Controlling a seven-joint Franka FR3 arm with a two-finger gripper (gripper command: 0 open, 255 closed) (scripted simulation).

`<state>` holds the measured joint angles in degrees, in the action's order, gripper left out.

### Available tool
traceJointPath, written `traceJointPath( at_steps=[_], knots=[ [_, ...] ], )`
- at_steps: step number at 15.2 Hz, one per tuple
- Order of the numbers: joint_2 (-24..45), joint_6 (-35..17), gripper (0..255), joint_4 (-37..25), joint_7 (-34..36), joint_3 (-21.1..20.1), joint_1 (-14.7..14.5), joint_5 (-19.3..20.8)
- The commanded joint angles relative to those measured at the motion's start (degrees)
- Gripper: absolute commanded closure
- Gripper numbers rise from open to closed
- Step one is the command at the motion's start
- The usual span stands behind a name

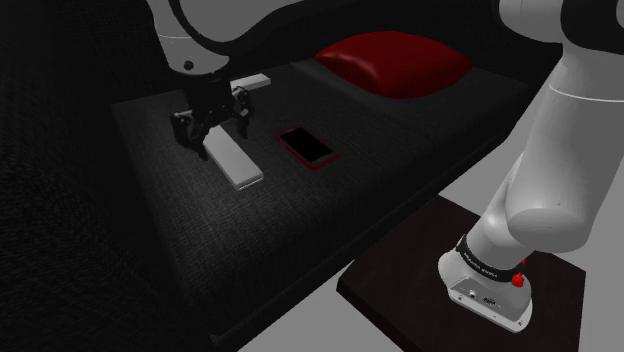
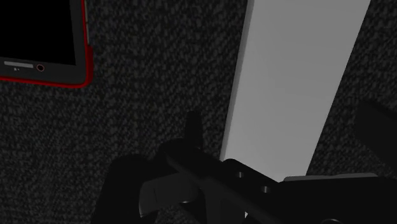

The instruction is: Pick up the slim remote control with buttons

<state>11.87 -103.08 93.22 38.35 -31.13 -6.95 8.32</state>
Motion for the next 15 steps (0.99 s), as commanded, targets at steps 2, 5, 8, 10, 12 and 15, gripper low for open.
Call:
traceJointPath(
  at_steps=[2, 5, 8, 10, 12, 15],
  knots=[
    [0.3, -1.1, 0, 0.7, 0.2, 0.0, -0.1, 0.2],
    [0.3, -1.1, 255, 0.8, 0.3, 0.0, -0.1, 0.2],
    [0.3, -1.0, 255, 0.7, 0.3, 0.0, -0.1, 0.2],
    [0.3, -1.0, 255, 0.8, 0.3, 0.0, -0.1, 0.2],
    [0.3, -1.1, 255, 0.7, 0.2, 0.0, -0.1, 0.2],
    [0.2, 1.2, 255, -1.5, 0.1, -0.1, -0.2, 0.1]
  ],
)
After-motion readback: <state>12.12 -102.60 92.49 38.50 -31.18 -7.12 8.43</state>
